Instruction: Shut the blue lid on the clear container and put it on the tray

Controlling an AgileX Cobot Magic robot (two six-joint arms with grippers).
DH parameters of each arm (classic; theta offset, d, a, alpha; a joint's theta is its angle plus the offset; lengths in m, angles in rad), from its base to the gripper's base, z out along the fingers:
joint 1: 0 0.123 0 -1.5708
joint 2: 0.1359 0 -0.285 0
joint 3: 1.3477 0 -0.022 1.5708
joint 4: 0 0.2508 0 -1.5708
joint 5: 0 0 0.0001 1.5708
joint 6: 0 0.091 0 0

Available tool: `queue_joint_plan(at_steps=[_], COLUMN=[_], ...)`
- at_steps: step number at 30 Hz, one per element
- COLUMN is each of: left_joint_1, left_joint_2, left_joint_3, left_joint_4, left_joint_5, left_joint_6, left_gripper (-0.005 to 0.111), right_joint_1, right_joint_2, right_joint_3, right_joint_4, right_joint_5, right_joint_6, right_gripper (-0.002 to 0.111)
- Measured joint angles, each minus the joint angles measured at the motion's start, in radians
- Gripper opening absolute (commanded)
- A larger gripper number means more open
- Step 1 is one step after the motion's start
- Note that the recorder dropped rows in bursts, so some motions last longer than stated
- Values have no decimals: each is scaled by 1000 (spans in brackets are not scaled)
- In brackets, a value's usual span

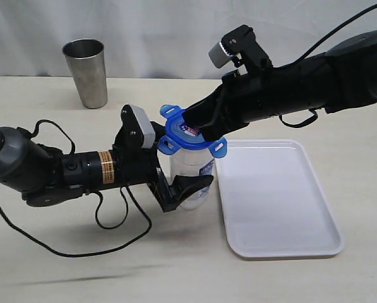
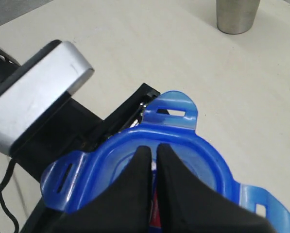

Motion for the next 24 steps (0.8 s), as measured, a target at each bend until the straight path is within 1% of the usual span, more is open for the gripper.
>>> queue_joint_plan(at_steps=[4,6,10,15,16,19,21,24], left_joint_1=[-4,-6,-8,-8,-8,-8,-8,-8], left_joint_2=[58,81,88,89,89,89,89,89], left_joint_3=[-46,-60,-72,-72,-72,-72,-74,-76], left_joint_4=[-9,-9,0,0,0,0,0,7], left_joint_5=[18,29,31,29,29,29,31,41], left_joint_6=[-17,-19,-19,-23,-23,-23,-23,-25], left_gripper=[91,84,58,33,23,0,0,0], right_joint_1=[0,0,0,0,0,0,0,0], right_joint_2=[0,0,0,0,0,0,0,-2], right_joint_3=[0,0,0,0,0,0,0,-5], right_joint_4=[0,0,0,0,0,0,0,-6], right_joint_5=[0,0,0,0,0,0,0,0], right_joint_6=[0,0,0,0,0,0,0,20], right_gripper=[5,5,5,5,5,5,7,22])
